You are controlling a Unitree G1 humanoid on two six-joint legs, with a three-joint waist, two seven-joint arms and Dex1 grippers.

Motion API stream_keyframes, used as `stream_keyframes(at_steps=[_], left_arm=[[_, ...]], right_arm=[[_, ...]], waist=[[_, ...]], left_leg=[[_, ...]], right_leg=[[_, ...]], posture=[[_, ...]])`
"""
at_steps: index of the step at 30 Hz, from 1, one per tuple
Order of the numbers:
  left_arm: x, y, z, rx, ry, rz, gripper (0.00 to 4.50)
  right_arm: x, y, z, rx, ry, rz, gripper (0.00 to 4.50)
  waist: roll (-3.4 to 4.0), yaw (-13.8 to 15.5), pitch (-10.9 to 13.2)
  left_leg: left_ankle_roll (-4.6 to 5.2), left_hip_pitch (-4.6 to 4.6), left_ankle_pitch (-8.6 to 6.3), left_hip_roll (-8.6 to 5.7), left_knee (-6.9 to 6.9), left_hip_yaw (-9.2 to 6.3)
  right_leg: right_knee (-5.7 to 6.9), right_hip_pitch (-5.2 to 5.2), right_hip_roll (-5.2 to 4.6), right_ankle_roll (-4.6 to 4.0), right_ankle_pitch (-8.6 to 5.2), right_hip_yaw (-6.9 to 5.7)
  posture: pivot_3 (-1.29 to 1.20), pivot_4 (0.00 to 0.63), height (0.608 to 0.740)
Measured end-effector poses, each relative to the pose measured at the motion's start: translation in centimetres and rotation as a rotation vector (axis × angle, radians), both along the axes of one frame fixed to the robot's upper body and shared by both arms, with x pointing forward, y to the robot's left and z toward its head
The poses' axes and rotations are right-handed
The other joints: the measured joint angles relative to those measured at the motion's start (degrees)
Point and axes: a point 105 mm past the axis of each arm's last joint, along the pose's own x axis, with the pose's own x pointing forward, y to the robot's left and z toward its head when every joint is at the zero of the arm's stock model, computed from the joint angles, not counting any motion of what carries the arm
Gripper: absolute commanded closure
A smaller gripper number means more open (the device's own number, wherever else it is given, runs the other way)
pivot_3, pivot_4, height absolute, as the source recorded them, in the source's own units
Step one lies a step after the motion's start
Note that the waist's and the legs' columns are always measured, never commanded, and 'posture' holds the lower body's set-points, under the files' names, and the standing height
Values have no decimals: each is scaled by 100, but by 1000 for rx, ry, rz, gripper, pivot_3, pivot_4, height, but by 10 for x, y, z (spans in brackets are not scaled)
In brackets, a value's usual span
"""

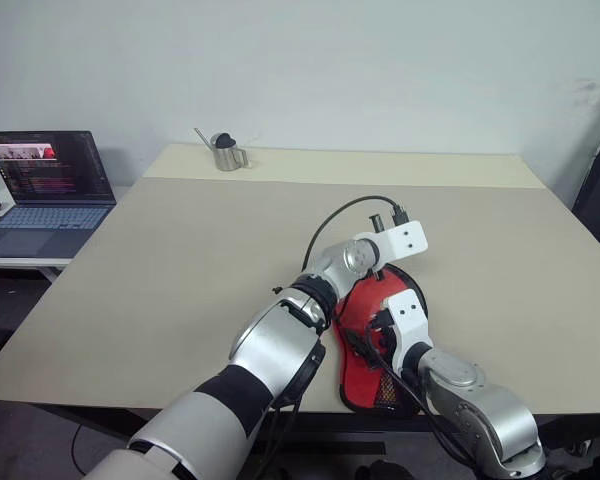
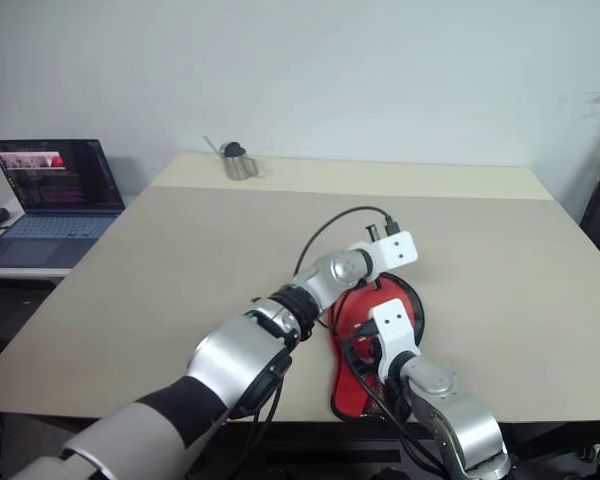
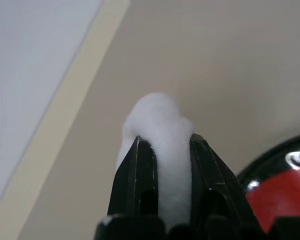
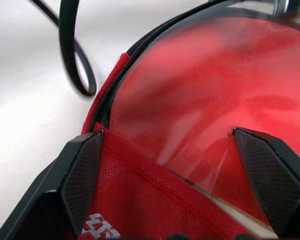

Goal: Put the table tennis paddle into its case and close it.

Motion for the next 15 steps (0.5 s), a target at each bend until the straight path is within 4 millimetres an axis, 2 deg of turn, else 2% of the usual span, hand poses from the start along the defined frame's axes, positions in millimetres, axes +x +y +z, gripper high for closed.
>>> stream_keyframes(at_steps=[2,12,13,15], left_arm=[[-3,1,-8,12,18,-14,4106],[1,6,-7,-17,22,5,496],[2,7,-5,-30,22,13,185],[6,12,-1,-80,32,47,33]], right_arm=[[0,0,0,2,1,-3,0],[4,2,1,6,0,0,0],[4,2,1,6,-1,0,0],[5,3,2,8,-3,4,0]], waist=[[0,0,0],[0,-36,0],[0,-39,0],[0,-43,0]], left_leg=[[0,0,0,0,1,0],[0,7,0,0,4,-1],[0,8,0,0,4,-1],[0,8,0,0,4,-1]], right_leg=[[0,1,0,0,0,0],[1,9,0,7,4,2],[1,10,0,7,4,2],[2,10,0,8,5,2]], posture=[[0,150,740],[0,150,740],[0,150,740],[0,150,740]])
